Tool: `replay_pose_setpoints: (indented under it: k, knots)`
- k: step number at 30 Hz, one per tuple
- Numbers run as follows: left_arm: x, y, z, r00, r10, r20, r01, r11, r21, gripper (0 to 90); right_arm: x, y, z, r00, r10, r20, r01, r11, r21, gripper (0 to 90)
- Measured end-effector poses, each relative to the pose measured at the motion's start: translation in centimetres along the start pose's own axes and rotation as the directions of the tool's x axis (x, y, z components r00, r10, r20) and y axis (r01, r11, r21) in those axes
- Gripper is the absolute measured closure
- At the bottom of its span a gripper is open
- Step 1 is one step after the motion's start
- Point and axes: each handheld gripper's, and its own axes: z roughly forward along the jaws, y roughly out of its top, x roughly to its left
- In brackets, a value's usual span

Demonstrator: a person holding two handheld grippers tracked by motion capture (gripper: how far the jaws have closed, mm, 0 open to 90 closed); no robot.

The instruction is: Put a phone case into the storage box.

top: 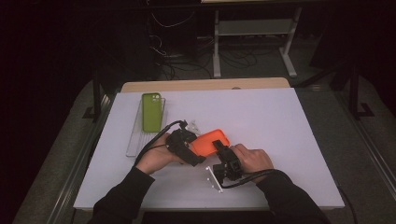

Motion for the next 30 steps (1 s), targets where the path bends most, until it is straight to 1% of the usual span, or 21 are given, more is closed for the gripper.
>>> replay_pose_setpoints:
  k: [4,7,8,9,12,13,14,15,18,19,20,21,22,23,24,25,26,27,28,29,30]
  knots:
    - [0.0,0.0,0.0,1.0000,0.000,-0.001,0.000,1.0000,0.000,15.5,0.0,0.1,0.0,0.9999,-0.004,-0.011,0.004,1.000,0.003,77.7]
    - [0.0,0.0,0.0,0.9999,0.014,-0.007,-0.014,0.9999,0.001,15.3,0.0,0.1,0.0,0.9997,-0.020,-0.015,0.020,1.000,0.004,78.0]
    - [-0.1,0.0,0.1,0.9999,0.007,-0.012,-0.007,0.9998,-0.017,15.1,0.0,0.1,0.0,0.9998,-0.012,-0.016,0.012,1.000,0.007,78.1]
    - [-0.1,-0.1,0.0,0.9996,0.026,-0.015,-0.026,0.9996,-0.009,14.8,0.0,0.1,0.0,0.9998,-0.006,-0.019,0.006,1.000,0.009,78.2]
    - [-0.2,-0.2,0.0,0.9997,0.013,-0.020,-0.014,0.9991,-0.040,14.1,-0.1,0.1,-0.1,0.9998,-0.004,-0.019,0.004,1.000,0.007,78.3]
    - [-0.1,-0.2,-0.1,0.9997,0.013,-0.019,-0.014,0.9993,-0.033,13.6,-0.1,0.1,-0.1,0.9998,0.000,-0.018,0.000,1.000,0.008,78.3]
    - [-0.1,-0.2,-0.1,0.9998,0.011,-0.015,-0.012,0.9991,-0.041,12.7,-0.2,0.1,-0.1,0.9999,0.000,-0.015,0.000,1.000,0.008,78.3]
    - [0.0,-0.2,-0.3,1.0000,0.005,-0.006,-0.005,0.9993,-0.036,10.0,-0.2,0.1,-0.1,0.9999,-0.001,-0.016,0.001,1.000,0.013,78.2]
    - [0.3,-0.3,-0.9,1.0000,-0.008,0.000,0.008,0.9982,-0.060,3.1,-0.2,-0.2,0.1,0.9995,0.019,-0.024,-0.019,0.999,0.028,78.2]
    - [0.4,-0.4,-1.1,0.9999,-0.011,0.004,0.012,0.9976,-0.068,1.3,-0.3,-0.2,0.0,0.9989,0.037,-0.030,-0.036,0.998,0.042,78.2]
    - [0.5,-0.5,-1.3,0.9998,-0.018,0.008,0.018,0.9971,-0.073,0.8,-0.2,-0.3,0.1,0.9969,0.072,-0.032,-0.071,0.996,0.050,78.2]
    - [0.6,-0.6,-1.5,0.9999,-0.013,0.007,0.014,0.9967,-0.080,0.0,-0.5,-0.5,0.2,0.9980,0.052,-0.036,-0.051,0.998,0.041,78.2]
    - [0.7,-0.7,-1.6,0.9999,-0.013,0.004,0.013,0.9964,-0.084,0.0,-0.6,-0.7,0.2,0.9975,0.061,-0.037,-0.059,0.997,0.043,78.2]
    - [0.8,-0.8,-1.7,0.9998,-0.021,0.005,0.021,0.9950,-0.097,0.0,-0.7,-0.8,0.3,0.9948,0.092,-0.045,-0.090,0.995,0.047,78.2]
    - [0.9,-0.8,-1.9,0.9999,-0.012,0.001,0.012,0.9951,-0.098,0.0,-0.9,-1.0,0.3,0.9927,0.107,-0.055,-0.104,0.993,0.051,78.2]
    - [0.9,-0.9,-1.9,0.9997,-0.024,-0.001,0.024,0.9929,-0.117,0.0,-1.0,-1.2,0.3,0.9898,0.127,-0.064,-0.124,0.990,0.061,78.2]
    - [1.0,-1.0,-2.1,0.9999,-0.009,-0.006,0.008,0.9939,-0.110,0.0,-1.1,-1.4,0.3,0.9857,0.150,-0.076,-0.145,0.987,0.062,78.2]
    - [1.0,-1.0,-2.1,0.9997,-0.026,-0.003,0.026,0.9919,-0.124,0.0,-1.2,-1.6,0.4,0.9796,0.183,-0.083,-0.178,0.982,0.067,78.2]
    - [1.0,-1.1,-2.0,0.9995,-0.032,-0.002,0.032,0.9908,-0.132,0.0,-1.2,-1.9,0.5,0.9735,0.209,-0.093,-0.203,0.977,0.070,78.2]
    - [1.2,-1.2,-2.1,0.9999,-0.015,-0.007,0.014,0.9923,-0.123,0.0,-1.4,-2.1,0.5,0.9661,0.231,-0.116,-0.222,0.972,0.080,78.2]
    - [1.1,-1.2,-2.0,0.9994,-0.033,-0.009,0.031,0.9904,-0.135,0.0,-1.6,-2.4,0.6,0.9623,0.245,-0.117,-0.237,0.968,0.082,78.2]
